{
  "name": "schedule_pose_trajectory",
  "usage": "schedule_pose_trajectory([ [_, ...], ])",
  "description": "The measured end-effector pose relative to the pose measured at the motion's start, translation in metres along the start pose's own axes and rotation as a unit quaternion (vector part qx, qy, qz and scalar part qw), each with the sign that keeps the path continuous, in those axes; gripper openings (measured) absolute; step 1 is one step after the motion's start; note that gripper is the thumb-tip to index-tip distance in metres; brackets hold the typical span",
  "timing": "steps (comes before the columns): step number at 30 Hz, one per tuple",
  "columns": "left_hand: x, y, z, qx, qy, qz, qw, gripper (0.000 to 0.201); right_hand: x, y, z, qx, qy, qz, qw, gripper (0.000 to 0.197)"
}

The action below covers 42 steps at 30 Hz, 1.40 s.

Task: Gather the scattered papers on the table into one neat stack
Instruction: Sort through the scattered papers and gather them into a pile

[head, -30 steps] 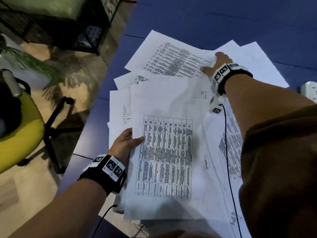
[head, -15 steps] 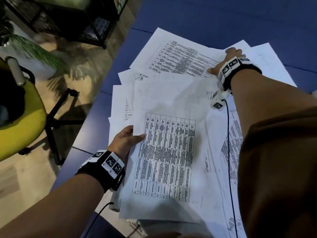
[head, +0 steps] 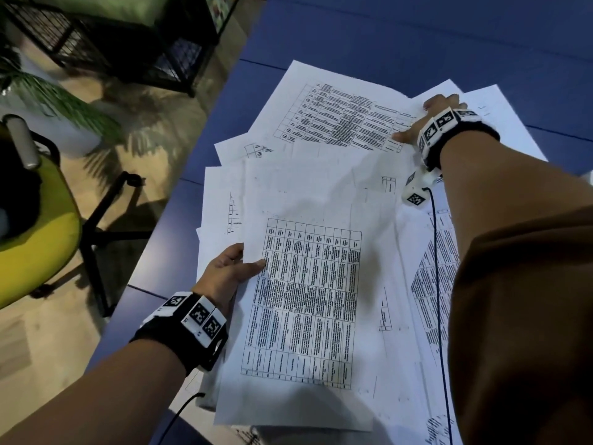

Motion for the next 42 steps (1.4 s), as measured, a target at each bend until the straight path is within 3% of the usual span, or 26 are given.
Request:
schedule_pose_trajectory([
  [2,0.000,0.001,0.000,-0.001,0.000,0.000,1.000,0.043,0.002,0.002,-0.003,0.003,0.093,0.021,0.995,0.093],
  [4,0.000,0.001,-0.001,0.000,0.000,0.001,1.000,0.046,0.002,0.005,-0.004,0.008,0.117,0.029,0.993,0.098],
  [6,0.001,0.001,-0.002,0.003,-0.003,-0.001,1.000,0.047,0.002,0.007,-0.010,0.036,0.019,0.013,0.999,0.089],
  [8,0.002,0.001,-0.003,0.005,-0.003,0.001,1.000,0.045,-0.005,0.011,-0.015,0.056,-0.110,-0.025,0.992,0.066],
  [10,0.002,0.001,-0.003,0.010,-0.001,0.002,1.000,0.042,-0.021,0.022,-0.015,0.045,-0.234,-0.107,0.965,0.042],
  [13,0.003,0.004,-0.005,0.018,-0.001,0.001,1.000,0.040,-0.060,0.056,-0.010,0.009,-0.330,-0.248,0.911,0.017],
  [16,0.006,0.009,-0.006,0.021,-0.023,0.003,0.999,0.017,-0.088,0.112,-0.012,-0.010,-0.427,-0.347,0.835,0.023],
  [18,0.010,0.013,-0.006,0.022,-0.033,0.002,0.999,0.018,-0.087,0.153,-0.018,0.002,-0.466,-0.356,0.810,0.036],
  [20,0.013,0.015,-0.006,0.027,-0.048,0.004,0.998,0.024,-0.064,0.190,-0.023,0.046,-0.490,-0.300,0.818,0.045],
  [22,0.009,0.013,-0.004,0.031,-0.071,0.002,0.997,0.007,-0.026,0.225,-0.023,0.093,-0.498,-0.235,0.830,0.050],
  [24,0.007,0.014,-0.006,0.020,-0.081,-0.008,0.996,0.057,0.018,0.257,-0.020,0.128,-0.480,-0.167,0.852,0.052],
  [26,0.009,0.015,-0.010,0.013,-0.097,-0.003,0.995,0.073,0.062,0.284,-0.014,0.149,-0.466,-0.087,0.868,0.054],
  [30,0.017,0.024,-0.010,-0.034,-0.098,0.009,0.995,0.111,0.113,0.324,-0.001,0.126,-0.453,-0.008,0.882,0.052],
  [33,0.026,0.034,-0.008,-0.065,-0.085,0.040,0.993,0.105,0.128,0.335,0.003,0.095,-0.415,0.046,0.904,0.051],
  [36,0.020,0.027,-0.009,-0.004,-0.098,0.028,0.995,0.106,0.138,0.341,0.009,0.035,-0.326,0.117,0.937,0.065],
  [38,0.015,0.022,-0.011,0.043,-0.183,0.025,0.982,0.104,0.129,0.334,0.002,0.036,-0.320,0.122,0.939,0.077],
  [42,0.013,0.017,-0.014,0.075,-0.257,0.018,0.963,0.083,0.083,0.269,-0.053,0.132,-0.371,-0.023,0.919,0.054],
])
Point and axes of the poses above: each hand's wrist, its own y-axis away from the middle knuckle, its own x-axis out of the palm, z = x × y, the point moved 6 cm from there along -y, towards the middle knuckle, and after that the axes turned 7 degrees about y, right-handed, at the moved point
